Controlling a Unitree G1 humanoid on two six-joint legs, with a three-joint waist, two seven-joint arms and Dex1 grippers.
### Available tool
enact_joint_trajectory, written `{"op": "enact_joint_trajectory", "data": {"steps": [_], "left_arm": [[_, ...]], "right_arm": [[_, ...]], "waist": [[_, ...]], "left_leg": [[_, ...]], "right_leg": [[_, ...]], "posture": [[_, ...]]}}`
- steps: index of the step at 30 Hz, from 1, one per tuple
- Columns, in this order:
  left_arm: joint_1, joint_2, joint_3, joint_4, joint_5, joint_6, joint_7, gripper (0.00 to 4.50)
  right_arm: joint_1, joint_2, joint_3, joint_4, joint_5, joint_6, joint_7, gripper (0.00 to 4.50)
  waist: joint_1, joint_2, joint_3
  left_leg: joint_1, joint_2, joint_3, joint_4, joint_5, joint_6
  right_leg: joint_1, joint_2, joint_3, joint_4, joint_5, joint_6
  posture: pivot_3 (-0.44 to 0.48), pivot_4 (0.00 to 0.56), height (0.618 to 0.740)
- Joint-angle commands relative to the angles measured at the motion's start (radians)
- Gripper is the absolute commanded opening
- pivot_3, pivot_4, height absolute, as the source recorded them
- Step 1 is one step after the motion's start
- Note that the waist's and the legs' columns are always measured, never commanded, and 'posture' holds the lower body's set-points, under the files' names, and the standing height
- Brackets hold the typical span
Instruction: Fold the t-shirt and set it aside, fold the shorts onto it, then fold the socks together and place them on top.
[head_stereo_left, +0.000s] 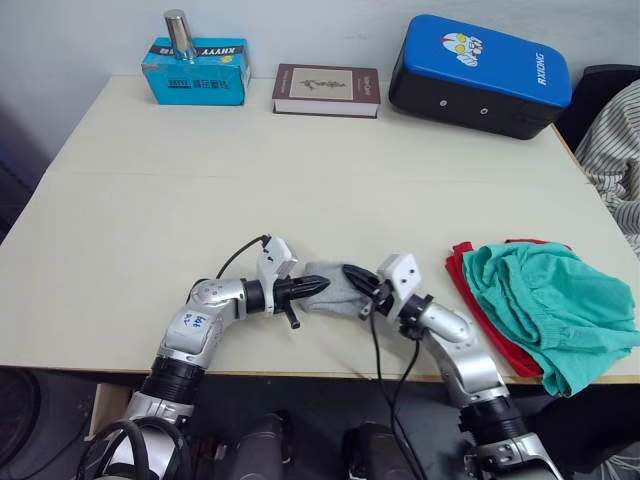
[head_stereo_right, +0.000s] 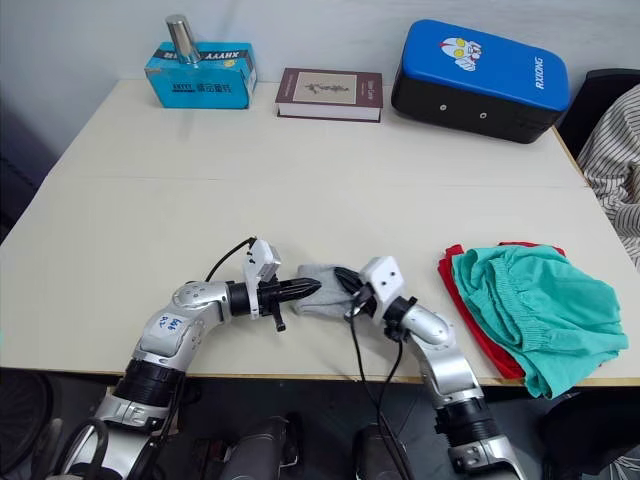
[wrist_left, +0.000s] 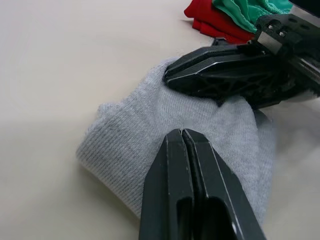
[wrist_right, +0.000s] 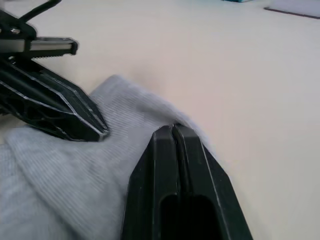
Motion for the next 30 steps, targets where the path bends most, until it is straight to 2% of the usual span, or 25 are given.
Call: {"op": "enact_joint_trajectory", "data": {"steps": [1, 3, 6, 8, 10, 14, 17, 21, 25, 30], "left_arm": [[0.029, -0.002, -0.002, 0.041, 0.025, -0.023, 0.013, 0.0], [0.027, -0.007, 0.01, 0.034, 0.017, -0.062, 0.006, 0.0], [0.014, -0.009, 0.028, 0.03, 0.01, -0.079, 0.015, 0.0], [0.007, -0.004, 0.032, 0.046, 0.015, -0.1, 0.007, 0.0], [0.002, -0.002, 0.034, 0.058, 0.017, -0.115, 0.001, 0.0], [-0.015, 0.0, 0.038, 0.089, 0.02, -0.132, -0.006, 0.0], [-0.016, 0.005, 0.033, 0.099, 0.027, -0.135, -0.009, 0.0], [-0.012, 0.007, 0.029, 0.1, 0.031, -0.13, -0.011, 0.0], [-0.004, 0.006, 0.028, 0.098, 0.031, -0.125, -0.011, 0.0], [0.008, 0.007, 0.032, 0.086, 0.028, -0.125, -0.007, 0.0]], "right_arm": [[0.032, -0.043, -0.08, -0.163, 0.184, 0.163, 0.057, 1.27], [0.047, -0.078, -0.124, -0.233, 0.257, 0.269, 0.04, 1.95], [0.082, -0.197, -0.248, -0.344, 0.533, 0.653, -0.033, 3.01], [0.084, -0.286, -0.326, -0.336, 0.757, 0.941, -0.119, 3.73], [0.073, -0.316, -0.374, -0.306, 0.909, 1.092, -0.203, 4.42], [-0.001, -0.257, -0.376, -0.137, 1.191, 1.263, -0.518, 4.47], [-0.044, -0.178, -0.313, -0.078, 1.424, 1.191, -0.716, 4.47], [-0.112, -0.08, -0.209, 0.0, 1.585, 1.094, -0.935, 4.47], [-0.152, -0.001, -0.142, 0.046, 1.617, 1.033, -1.029, 4.47], [-0.197, 0.087, -0.176, 0.129, 1.532, 0.906, -1.066, 4.47]], "waist": [[0.0, 0.0, 0.0], [-0.002, 0.001, 0.0], [0.001, 0.001, 0.0], [0.004, 0.001, 0.0], [0.004, 0.001, 0.0], [-0.005, 0.002, -0.001], [-0.004, 0.002, -0.001], [-0.002, 0.002, -0.001], [-0.002, 0.002, -0.001], [-0.003, 0.002, -0.001]], "left_leg": [[0.0, 0.0, 0.0, 0.0, 0.0, 0.0], [0.0, 0.001, 0.0, 0.0, 0.0, 0.0], [0.0, 0.001, -0.001, 0.0, 0.0, 0.001], [-0.001, 0.0, -0.002, 0.0, -0.002, 0.003], [-0.002, 0.0, -0.002, 0.0, -0.004, 0.006], [-0.002, 0.001, -0.002, 0.0, -0.004, 0.006], [-0.001, 0.002, -0.001, 0.0, -0.004, 0.006], [-0.002, 0.001, 0.0, -0.001, -0.004, 0.007], [-0.003, 0.001, 0.0, 0.0, -0.004, 0.007], [-0.002, 0.001, 0.0, -0.001, -0.004, 0.007]], "right_leg": [[0.0, 0.0, 0.0, 0.0, 0.0, 0.0], [0.0, 0.0, 0.0, 0.0, 0.0, 0.0], [0.0, 0.0, -0.001, 0.0, 0.0, 0.0], [0.0, -0.001, -0.001, -0.002, 0.0, 0.0], [0.0, -0.001, -0.001, -0.003, 0.0, 0.0], [0.0, 0.0, -0.003, -0.003, 0.0, -0.001], [-0.001, 0.001, -0.003, -0.002, 0.0, 0.0], [-0.002, 0.001, -0.002, -0.001, 0.0, 0.0], [-0.002, 0.0, -0.001, -0.001, 0.0, 0.0], [-0.002, 0.0, -0.001, -0.001, 0.0, 0.0]], "posture": [[0.0, 0.15, 0.74], [0.0, 0.15, 0.74], [0.0, 0.15, 0.74], [0.0, 0.15, 0.74], [0.0, 0.15, 0.74], [0.0, 0.15, 0.74], [0.0, 0.15, 0.74], [0.0, 0.15, 0.74], [0.0, 0.15, 0.74], [0.0, 0.15, 0.74]]}}
